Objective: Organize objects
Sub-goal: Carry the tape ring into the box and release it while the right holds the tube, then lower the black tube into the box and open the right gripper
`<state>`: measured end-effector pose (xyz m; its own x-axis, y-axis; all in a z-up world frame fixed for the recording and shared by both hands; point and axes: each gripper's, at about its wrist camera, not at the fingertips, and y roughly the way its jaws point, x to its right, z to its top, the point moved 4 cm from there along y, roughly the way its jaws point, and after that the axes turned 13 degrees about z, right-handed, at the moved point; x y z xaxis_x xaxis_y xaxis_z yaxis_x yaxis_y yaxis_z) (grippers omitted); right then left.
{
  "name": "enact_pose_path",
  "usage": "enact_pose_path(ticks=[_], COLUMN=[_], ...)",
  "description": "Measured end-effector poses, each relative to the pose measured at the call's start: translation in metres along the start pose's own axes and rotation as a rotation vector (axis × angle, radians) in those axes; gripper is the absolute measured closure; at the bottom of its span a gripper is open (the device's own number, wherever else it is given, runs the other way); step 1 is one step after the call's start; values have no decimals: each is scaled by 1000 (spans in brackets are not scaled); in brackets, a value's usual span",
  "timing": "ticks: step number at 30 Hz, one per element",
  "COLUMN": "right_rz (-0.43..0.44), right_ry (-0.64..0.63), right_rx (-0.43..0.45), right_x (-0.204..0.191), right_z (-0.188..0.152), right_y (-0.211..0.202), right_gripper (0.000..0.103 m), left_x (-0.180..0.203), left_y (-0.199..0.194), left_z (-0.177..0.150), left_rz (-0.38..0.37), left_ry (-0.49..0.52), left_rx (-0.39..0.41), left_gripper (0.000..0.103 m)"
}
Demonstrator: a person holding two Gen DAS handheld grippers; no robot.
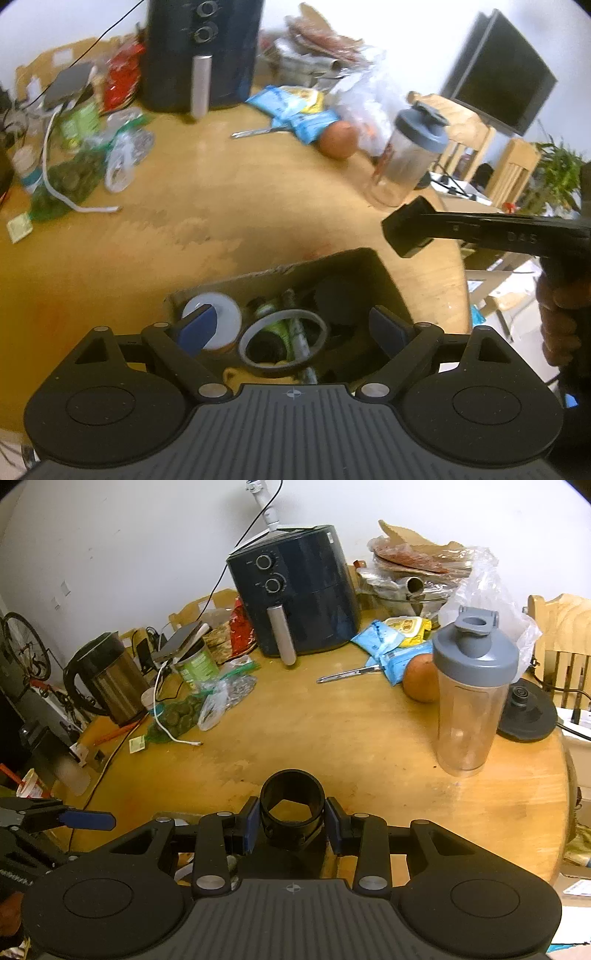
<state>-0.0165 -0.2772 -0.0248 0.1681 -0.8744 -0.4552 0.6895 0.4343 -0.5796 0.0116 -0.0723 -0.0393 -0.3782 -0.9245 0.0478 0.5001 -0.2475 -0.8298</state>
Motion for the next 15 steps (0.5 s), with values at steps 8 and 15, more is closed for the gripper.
enact_pose_path(ticks=[8, 15], right_rz=[43, 106], right_ry=[-32, -90], right_rx=[-25, -43], right_x=[-16, -39], right_z=[2, 12], right_y=[10, 22], right_gripper=[63, 63], left_x=[-13, -24], left_y=[-6, -11], left_z=[-8, -13], left_rz=[48, 79], left_ry=[-63, -121], left_rx=[3, 12], left_gripper=[12, 12])
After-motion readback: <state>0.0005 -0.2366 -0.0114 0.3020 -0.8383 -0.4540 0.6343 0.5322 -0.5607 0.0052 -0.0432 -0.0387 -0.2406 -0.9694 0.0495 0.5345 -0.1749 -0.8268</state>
